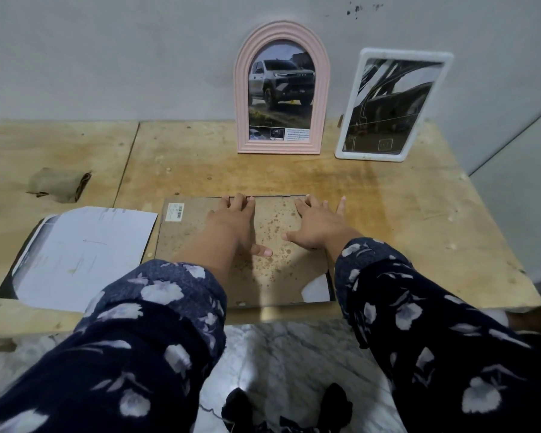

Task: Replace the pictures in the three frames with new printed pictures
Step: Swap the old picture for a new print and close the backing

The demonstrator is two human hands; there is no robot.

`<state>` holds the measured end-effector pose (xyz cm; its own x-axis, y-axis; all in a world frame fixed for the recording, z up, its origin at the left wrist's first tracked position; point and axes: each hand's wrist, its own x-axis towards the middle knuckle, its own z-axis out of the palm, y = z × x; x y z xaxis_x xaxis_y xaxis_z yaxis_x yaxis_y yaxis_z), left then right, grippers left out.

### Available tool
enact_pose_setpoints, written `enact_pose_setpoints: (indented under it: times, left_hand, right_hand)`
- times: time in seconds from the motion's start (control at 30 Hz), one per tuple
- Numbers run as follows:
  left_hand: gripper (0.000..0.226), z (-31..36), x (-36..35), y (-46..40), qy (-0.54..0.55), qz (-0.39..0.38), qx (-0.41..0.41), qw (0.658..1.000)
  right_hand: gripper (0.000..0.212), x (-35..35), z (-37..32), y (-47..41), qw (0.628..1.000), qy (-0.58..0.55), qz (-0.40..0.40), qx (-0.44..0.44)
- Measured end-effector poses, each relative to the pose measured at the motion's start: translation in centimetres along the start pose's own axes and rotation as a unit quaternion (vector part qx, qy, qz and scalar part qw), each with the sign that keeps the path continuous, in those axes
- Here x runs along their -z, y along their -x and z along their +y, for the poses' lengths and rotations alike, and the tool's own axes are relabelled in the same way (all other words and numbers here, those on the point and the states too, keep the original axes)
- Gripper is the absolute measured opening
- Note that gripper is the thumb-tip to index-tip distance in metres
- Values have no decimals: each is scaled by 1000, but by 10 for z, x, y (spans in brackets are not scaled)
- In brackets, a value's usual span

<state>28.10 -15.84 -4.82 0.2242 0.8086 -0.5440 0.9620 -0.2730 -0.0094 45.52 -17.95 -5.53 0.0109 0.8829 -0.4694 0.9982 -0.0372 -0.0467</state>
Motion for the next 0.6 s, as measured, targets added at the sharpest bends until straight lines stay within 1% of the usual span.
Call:
enact_pose_setpoints:
  times: [0.13,0.2,0.27,0.4,0.5,0.6]
  left_hand:
    - [123,-13,-15,8,15,29,-33,999]
    - [116,-24,-21,14,27,40,-14,999]
    - [107,-40,-24,22,33,49,30,998]
    - [94,-76,-25,33,39,63,88,993]
    - [90,-96,-23,35,48,52,81,994]
    - [92,-104,-23,33,50,52,65,995]
  right_hand:
    - [87,-2,-3,7,1000,-8,6,-9]
    - [82,-2,-6,10,1000,8,19,-11]
    - [75,0,-18,13,999,-7,35,13]
    - [79,4,-59,14,993,-67,29,92]
    - [73,3,-87,8,988,-77,27,129]
    - [68,4,-108,0,987,-71,49,137]
